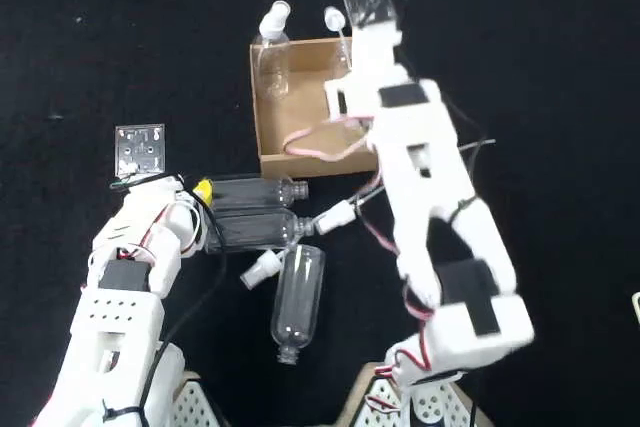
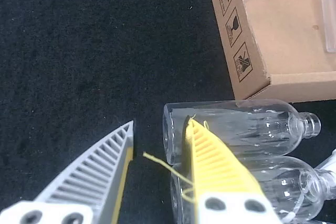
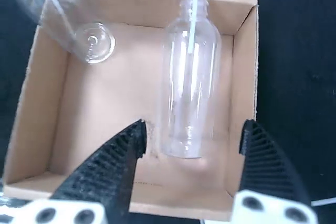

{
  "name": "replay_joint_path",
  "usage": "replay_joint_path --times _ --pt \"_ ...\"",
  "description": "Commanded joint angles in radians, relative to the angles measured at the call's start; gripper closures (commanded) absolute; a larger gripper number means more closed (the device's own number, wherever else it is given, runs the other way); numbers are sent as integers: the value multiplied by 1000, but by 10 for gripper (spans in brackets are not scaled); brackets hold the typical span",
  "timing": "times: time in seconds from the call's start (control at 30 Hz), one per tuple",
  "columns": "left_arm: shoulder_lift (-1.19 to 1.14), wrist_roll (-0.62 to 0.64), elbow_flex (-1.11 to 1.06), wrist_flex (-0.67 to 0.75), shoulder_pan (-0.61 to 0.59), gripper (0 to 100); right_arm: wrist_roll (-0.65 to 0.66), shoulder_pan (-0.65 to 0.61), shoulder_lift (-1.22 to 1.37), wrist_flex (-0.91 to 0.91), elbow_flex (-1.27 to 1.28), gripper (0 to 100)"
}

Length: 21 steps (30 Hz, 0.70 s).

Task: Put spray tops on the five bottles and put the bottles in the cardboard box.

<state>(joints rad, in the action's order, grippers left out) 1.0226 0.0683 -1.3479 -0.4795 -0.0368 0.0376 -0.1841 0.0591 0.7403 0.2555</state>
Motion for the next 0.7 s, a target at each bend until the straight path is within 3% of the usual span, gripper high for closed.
replay_joint_path --times 0.0,0.67 --pt "18 2 12 23 10 845 -6 -11 -104 -183 125 733" --pt "18 2 12 23 10 845 0 -9 214 -242 -97 733"
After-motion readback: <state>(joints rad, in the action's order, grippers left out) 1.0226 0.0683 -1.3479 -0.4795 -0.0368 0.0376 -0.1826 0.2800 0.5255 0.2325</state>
